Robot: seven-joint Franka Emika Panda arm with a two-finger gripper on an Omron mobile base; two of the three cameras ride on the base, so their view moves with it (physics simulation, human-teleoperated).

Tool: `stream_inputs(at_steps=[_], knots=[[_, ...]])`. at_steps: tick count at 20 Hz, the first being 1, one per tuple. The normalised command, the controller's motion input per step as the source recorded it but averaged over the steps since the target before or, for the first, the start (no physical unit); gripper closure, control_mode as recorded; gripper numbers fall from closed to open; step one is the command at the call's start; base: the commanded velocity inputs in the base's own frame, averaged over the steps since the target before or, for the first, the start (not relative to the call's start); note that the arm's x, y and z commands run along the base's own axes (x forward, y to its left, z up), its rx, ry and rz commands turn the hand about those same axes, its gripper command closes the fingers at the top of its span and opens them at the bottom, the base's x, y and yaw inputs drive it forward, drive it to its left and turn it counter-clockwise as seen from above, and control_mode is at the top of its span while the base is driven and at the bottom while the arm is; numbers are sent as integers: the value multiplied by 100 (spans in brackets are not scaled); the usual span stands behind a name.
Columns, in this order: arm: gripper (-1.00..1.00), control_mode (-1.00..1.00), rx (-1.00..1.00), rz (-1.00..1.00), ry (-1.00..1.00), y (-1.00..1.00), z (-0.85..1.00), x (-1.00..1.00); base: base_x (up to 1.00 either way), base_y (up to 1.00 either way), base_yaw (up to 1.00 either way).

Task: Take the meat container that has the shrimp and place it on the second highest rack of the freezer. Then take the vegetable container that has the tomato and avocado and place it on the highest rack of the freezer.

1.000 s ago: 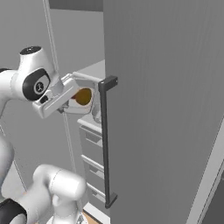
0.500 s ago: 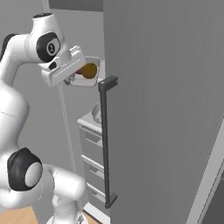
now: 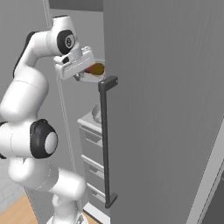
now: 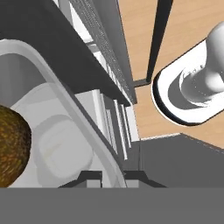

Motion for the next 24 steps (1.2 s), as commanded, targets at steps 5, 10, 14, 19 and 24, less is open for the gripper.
stream_inputs(at_steps=[5, 10, 14, 19, 24], knots=[[100, -100, 0, -4, 0, -44, -60, 21, 0, 0, 0], [100, -100, 0, 0, 2, -37, 11, 66, 0, 0, 0], [100, -100, 0, 0, 10, -13, 19, 80, 0, 0, 0], [100, -100, 0, 0, 10, 0, -10, 72, 0, 0, 0], [100, -100, 0, 0, 6, 0, -17, 80, 0, 0, 0]])
